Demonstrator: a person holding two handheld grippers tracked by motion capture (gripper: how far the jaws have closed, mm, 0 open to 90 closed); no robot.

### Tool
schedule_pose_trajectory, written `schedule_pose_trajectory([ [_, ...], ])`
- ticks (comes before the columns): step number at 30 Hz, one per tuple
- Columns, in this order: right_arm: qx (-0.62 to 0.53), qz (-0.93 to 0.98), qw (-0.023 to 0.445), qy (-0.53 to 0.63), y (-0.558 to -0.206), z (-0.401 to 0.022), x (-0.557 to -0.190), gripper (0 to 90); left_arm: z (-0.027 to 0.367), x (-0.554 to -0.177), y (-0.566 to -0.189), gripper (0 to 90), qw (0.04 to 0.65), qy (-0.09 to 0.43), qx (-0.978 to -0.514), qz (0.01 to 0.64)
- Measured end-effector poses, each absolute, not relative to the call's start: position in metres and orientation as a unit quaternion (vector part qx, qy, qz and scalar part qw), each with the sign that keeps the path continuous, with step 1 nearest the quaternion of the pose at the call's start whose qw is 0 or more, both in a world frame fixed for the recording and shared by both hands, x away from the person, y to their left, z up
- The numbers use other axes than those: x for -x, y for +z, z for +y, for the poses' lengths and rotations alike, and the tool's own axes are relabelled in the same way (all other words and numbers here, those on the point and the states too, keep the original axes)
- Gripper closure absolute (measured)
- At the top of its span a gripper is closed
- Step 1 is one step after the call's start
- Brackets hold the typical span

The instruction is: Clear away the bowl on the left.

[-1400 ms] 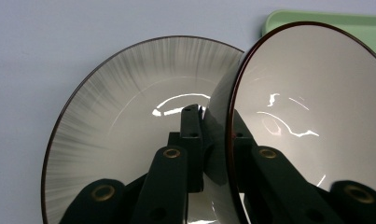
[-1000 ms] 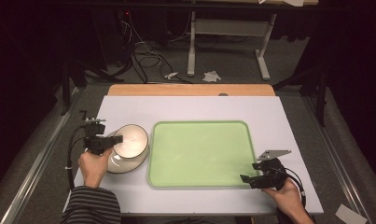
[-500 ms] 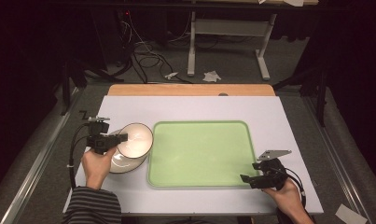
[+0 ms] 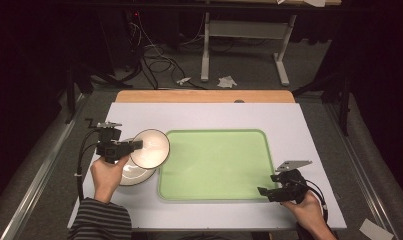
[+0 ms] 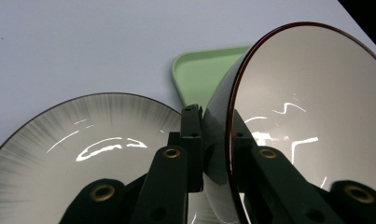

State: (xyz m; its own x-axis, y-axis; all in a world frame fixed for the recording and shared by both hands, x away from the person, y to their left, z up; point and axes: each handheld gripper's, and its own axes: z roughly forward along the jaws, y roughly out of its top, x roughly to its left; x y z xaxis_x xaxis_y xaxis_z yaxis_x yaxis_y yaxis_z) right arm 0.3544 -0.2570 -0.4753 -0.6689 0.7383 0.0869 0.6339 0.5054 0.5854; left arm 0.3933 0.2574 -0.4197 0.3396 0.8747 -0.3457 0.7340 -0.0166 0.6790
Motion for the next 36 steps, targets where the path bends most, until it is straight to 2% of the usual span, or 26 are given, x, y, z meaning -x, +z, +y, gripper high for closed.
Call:
schedule_pose_trajectory([
  [11,-0.399,0.862,0.086,0.3,-0.475,-0.257,-0.355,30.0,0.241,-0.398,-0.414,82.2,0.413,0.077,-0.723,0.549],
  [36,-0.395,0.863,0.089,0.301,-0.475,-0.257,-0.354,29.9,0.177,-0.415,-0.402,82.1,0.407,0.044,-0.773,0.484],
])
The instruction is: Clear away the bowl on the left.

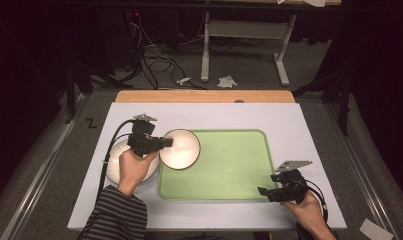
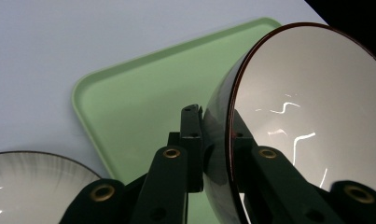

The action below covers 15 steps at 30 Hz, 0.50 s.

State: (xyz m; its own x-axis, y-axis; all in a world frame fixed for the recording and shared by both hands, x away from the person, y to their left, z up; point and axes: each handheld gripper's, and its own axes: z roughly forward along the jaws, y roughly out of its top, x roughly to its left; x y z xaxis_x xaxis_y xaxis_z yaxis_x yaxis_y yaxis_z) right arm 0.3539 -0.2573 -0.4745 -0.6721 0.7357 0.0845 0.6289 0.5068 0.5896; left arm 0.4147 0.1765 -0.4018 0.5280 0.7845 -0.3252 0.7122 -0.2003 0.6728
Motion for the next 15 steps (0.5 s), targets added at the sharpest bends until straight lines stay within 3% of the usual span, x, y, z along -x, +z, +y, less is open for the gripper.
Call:
schedule_pose_trajectory([
  [15,-0.402,0.861,0.084,0.3,-0.475,-0.258,-0.355,29.9,0.146,-0.431,-0.412,82.1,0.404,0.02,-0.78,0.478],
])
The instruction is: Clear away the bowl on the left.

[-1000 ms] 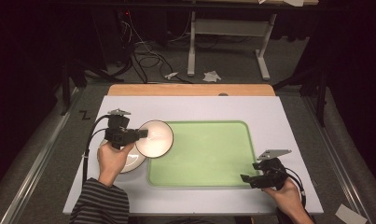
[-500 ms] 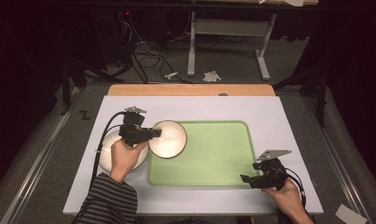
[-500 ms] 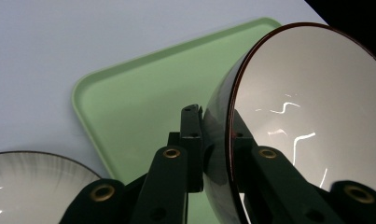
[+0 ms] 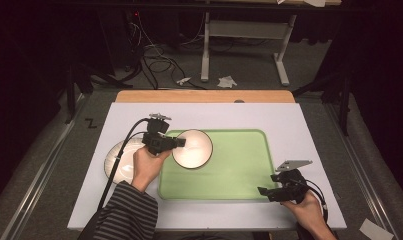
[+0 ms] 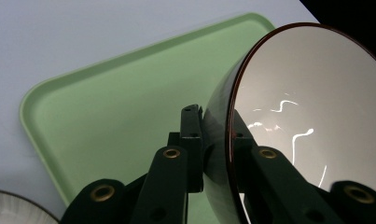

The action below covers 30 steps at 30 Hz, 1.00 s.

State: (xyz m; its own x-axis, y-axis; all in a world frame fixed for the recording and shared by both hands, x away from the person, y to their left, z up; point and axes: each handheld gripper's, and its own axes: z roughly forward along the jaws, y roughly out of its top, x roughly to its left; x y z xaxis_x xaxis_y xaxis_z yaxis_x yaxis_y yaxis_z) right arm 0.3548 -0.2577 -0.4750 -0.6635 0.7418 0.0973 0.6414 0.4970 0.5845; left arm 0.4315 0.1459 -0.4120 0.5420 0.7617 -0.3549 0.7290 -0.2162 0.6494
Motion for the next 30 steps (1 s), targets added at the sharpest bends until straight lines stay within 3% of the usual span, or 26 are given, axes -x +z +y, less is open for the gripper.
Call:
schedule_pose_trajectory([
  [30,-0.4,0.86,0.089,0.302,-0.474,-0.257,-0.354,30.2,0.099,-0.475,-0.456,82.3,0.367,0.015,-0.782,0.504],
])
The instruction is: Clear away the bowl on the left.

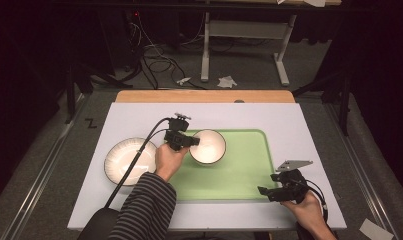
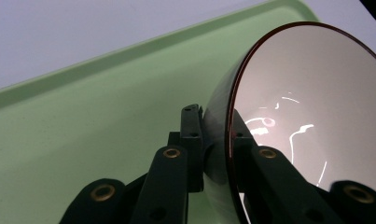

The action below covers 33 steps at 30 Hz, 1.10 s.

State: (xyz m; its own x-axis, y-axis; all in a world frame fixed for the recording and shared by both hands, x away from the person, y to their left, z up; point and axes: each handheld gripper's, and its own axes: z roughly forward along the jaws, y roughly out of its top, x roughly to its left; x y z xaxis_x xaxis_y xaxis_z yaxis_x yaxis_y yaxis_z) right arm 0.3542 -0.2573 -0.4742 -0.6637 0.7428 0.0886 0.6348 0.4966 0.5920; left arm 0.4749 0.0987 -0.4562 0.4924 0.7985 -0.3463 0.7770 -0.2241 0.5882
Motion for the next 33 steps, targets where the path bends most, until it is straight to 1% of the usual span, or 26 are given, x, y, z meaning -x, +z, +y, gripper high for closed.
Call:
schedule_pose_trajectory([
  [5,-0.399,0.86,0.092,0.304,-0.474,-0.258,-0.353,30.3,0.088,-0.483,-0.466,82.3,0.361,0.009,-0.782,0.509],
  [17,-0.392,0.864,0.087,0.305,-0.475,-0.257,-0.354,30.2,0.083,-0.499,-0.484,82.2,0.343,-0.008,-0.771,0.537],
  [33,-0.397,0.863,0.085,0.302,-0.475,-0.258,-0.355,30.1,0.084,-0.5,-0.485,81.2,0.347,-0.007,-0.771,0.534],
])
